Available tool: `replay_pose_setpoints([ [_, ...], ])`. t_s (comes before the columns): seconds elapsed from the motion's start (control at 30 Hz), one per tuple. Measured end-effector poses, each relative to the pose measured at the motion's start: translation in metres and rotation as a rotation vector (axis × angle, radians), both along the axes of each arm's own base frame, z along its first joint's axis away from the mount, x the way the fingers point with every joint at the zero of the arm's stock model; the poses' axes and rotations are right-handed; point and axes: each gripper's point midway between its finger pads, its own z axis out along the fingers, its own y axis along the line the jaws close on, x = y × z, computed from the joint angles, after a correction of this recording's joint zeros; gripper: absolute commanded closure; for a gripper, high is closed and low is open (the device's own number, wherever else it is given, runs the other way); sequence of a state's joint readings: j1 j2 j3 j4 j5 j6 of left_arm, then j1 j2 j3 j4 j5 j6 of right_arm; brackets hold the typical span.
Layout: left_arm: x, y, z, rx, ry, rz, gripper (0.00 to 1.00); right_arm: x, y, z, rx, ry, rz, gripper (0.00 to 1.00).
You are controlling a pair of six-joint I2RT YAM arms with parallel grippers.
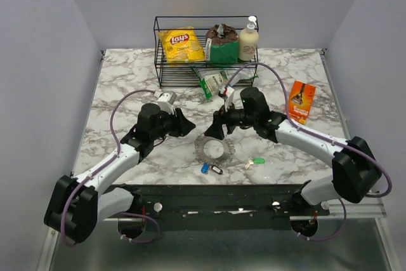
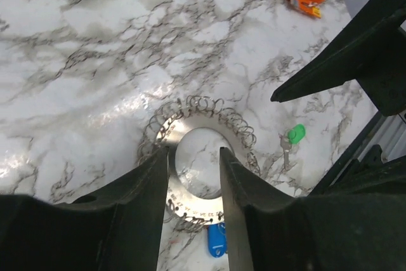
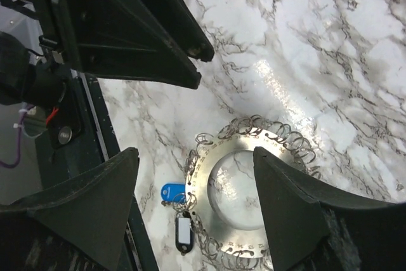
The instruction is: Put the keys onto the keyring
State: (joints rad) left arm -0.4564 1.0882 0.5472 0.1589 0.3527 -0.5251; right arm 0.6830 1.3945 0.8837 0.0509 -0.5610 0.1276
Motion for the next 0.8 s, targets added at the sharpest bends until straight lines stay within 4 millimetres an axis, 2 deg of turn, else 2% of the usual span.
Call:
replay_pose_setpoints([
  [0.2,0.009,0.032,-0.031,-0.011,0.106,0.122,0.34,0.010,0.018,-0.035,-0.110,0.091,-0.042,0.24],
  [0.37,0.013,0.060,-0.055,-0.047,0.197,0.226,0.30,0.013,0.029,-0.063,-0.191,0.162,-0.063,0.30],
  [0.53,0.014,0.065,-0.064,-0.076,0.248,0.244,0.30,0.015,0.035,-0.082,-0.244,0.212,-0.081,0.40],
  [0.8,0.012,0.058,-0.079,-0.109,0.317,0.214,0.29,0.015,0.041,-0.105,-0.295,0.276,-0.090,0.42],
])
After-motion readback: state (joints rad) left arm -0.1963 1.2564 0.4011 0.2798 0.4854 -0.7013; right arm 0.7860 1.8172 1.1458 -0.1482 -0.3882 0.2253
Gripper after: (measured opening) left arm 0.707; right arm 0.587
